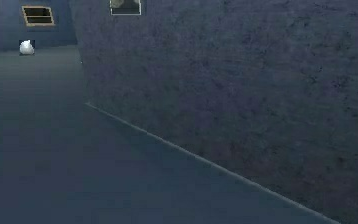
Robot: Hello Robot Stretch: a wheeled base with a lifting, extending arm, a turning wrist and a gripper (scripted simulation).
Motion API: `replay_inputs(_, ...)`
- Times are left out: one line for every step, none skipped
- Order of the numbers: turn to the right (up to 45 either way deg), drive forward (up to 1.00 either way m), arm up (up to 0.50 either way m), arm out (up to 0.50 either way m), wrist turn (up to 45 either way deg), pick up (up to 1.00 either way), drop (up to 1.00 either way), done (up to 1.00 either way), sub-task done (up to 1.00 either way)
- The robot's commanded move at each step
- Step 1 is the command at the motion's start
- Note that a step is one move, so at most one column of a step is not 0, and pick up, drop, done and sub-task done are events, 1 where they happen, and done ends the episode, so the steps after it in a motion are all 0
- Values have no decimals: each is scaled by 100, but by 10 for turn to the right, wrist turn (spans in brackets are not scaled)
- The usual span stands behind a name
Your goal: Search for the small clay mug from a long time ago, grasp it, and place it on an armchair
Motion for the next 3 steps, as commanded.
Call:
replay_inputs(0, 20, 0, 0, 0, 0, 0, 0, 0)
replay_inputs(-300, 0, 0, 0, 0, 0, 0, 0, 0)
replay_inputs(0, 100, 0, 0, 0, 0, 0, 0, 0)
